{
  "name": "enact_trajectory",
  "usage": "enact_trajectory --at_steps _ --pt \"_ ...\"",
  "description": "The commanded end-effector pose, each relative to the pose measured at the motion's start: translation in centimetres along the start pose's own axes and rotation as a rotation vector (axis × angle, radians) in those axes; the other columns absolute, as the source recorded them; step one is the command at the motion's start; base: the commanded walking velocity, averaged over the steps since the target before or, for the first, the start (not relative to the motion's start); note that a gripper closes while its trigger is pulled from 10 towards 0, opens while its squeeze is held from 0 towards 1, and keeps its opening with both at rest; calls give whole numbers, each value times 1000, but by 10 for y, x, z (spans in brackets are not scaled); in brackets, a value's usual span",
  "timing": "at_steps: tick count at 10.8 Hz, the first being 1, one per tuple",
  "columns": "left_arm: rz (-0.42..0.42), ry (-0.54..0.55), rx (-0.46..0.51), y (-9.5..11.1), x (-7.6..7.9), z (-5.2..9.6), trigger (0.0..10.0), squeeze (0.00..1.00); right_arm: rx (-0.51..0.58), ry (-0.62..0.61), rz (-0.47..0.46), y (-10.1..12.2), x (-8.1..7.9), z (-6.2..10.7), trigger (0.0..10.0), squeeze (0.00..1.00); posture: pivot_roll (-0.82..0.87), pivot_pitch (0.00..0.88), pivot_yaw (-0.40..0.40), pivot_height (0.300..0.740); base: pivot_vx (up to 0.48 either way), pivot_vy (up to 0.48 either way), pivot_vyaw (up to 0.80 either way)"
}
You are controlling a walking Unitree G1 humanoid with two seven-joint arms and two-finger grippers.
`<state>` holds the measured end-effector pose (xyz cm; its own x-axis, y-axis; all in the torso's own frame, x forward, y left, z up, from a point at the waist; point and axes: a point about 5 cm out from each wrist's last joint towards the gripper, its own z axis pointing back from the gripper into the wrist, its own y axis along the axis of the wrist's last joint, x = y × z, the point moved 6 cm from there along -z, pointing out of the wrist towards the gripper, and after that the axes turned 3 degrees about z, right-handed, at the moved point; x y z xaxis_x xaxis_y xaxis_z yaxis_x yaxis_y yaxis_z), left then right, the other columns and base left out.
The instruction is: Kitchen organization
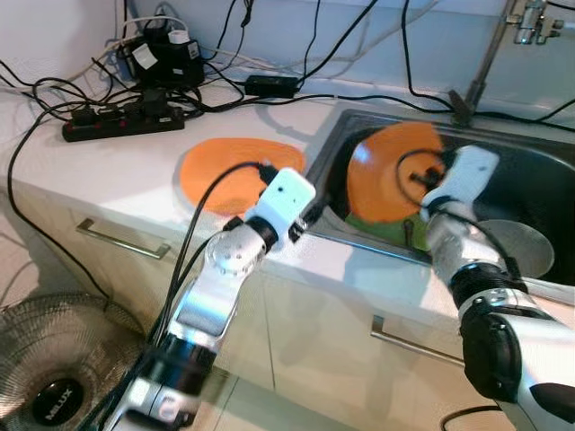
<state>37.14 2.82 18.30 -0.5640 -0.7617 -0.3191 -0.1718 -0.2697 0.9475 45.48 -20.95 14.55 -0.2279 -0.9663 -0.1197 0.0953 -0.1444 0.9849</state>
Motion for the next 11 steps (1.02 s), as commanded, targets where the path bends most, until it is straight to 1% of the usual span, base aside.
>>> enact_trajectory --at_steps 1,2,3,5,6,7,8,9,11 --pt "11 -19 -3 2 4 1 10000 0 33 29 21 11 -8 -1 10000 0 236 0 29 740 0 0 0" --pt "23 -21 -12 2 4 2 10000 0 4 41 27 3 -11 -1 10000 0 242 0 28 740 0 0 0" --pt "25 -25 -27 0 5 3 10000 0 -36 63 56 -9 -16 1 10000 0 243 0 28 740 0 0 0" --pt "40 -26 -32 0 6 5 10000 0 -87 90 95 -23 -24 4 10000 0 247 0 27 740 0 0 0" --pt "42 -26 -33 1 6 5 10000 0 -86 95 91 -23 -25 4 10000 651 249 0 27 740 0 0 0" --pt "44 -27 -34 1 6 6 10000 0 -83 100 93 -23 -27 4 10000 1000 249 0 26 740 0 0 0" --pt "46 -30 -37 1 7 6 10000 0 -84 108 100 -23 -29 5 10000 624 248 0 27 740 0 0 0" --pt "49 -35 -43 0 9 7 10000 0 -85 114 103 -23 -30 5 10000 0 249 0 27 740 0 0 0" --pt "53 -41 -51 -1 10 7 10000 0 -82 120 102 -23 -32 5 10000 0 248 0 27 740 0 0 0"
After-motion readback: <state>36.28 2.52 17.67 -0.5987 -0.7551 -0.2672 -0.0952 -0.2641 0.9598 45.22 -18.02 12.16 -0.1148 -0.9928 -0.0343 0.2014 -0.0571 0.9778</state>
